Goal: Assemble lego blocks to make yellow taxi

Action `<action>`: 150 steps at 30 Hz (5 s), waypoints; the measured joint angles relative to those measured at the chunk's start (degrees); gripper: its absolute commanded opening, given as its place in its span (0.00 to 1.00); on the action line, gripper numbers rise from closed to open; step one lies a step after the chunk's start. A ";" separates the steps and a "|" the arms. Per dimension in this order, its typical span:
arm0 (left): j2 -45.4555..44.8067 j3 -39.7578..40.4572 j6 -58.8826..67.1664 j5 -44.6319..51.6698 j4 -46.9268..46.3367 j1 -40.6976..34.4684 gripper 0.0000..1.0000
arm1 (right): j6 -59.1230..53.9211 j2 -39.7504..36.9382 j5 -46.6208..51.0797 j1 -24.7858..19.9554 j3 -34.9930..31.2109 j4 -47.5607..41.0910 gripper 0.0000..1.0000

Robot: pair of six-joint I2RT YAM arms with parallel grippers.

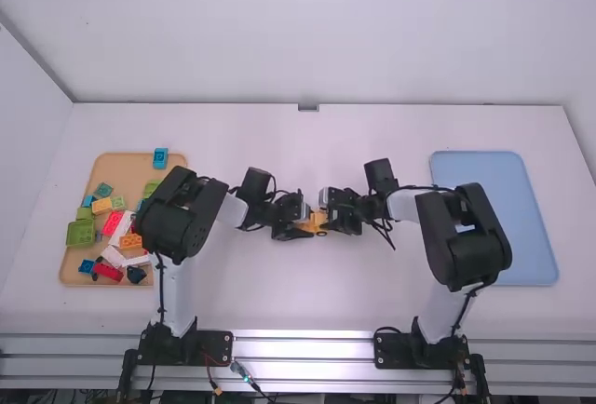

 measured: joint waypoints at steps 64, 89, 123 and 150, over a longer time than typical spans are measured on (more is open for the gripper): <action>0.00 0.00 0.37 0.26 -0.04 0.15 0.46 | -5.66 6.36 -12.50 -2.78 7.02 -11.52 0.00; -0.59 2.38 1.11 -0.44 -6.60 0.33 0.99 | 7.72 -6.45 5.70 -5.66 10.84 -13.68 0.99; -15.89 35.65 -80.15 -41.57 -66.69 50.84 0.99 | 9.09 -6.45 6.40 -4.87 10.82 -5.18 0.99; -3.98 48.43 -95.32 -50.84 -77.00 62.95 0.87 | 13.09 -6.45 6.60 -4.87 10.82 0.02 0.99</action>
